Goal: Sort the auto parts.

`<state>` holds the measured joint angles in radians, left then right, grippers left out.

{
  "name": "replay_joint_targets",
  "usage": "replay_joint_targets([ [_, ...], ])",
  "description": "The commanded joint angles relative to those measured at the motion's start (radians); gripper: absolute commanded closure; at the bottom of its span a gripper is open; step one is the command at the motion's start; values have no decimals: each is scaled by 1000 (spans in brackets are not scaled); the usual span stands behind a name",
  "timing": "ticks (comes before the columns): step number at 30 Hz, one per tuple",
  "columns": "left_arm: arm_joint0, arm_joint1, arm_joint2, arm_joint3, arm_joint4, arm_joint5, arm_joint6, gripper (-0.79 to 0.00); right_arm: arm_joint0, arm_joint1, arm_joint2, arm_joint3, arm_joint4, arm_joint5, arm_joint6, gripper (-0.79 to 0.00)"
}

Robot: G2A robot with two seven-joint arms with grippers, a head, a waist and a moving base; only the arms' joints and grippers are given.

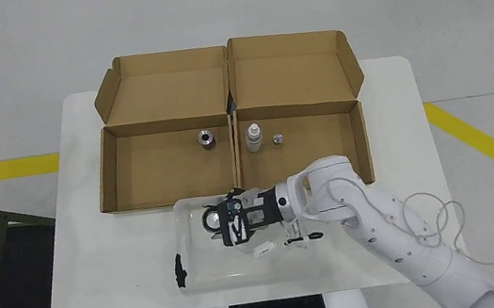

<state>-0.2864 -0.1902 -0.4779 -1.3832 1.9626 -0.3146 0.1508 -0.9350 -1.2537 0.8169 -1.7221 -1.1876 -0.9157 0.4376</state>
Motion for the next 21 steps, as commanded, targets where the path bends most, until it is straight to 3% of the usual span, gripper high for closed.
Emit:
replay_joint_targets([
  [1, 0, 0, 0, 0, 0, 0, 0, -785, 0, 1, 9, -3, 15, 5, -9, 0],
  [21, 0, 0, 0, 0, 0, 0, 0, -785, 78, -20, -10, 77, 107, 51, -108, 0],
])
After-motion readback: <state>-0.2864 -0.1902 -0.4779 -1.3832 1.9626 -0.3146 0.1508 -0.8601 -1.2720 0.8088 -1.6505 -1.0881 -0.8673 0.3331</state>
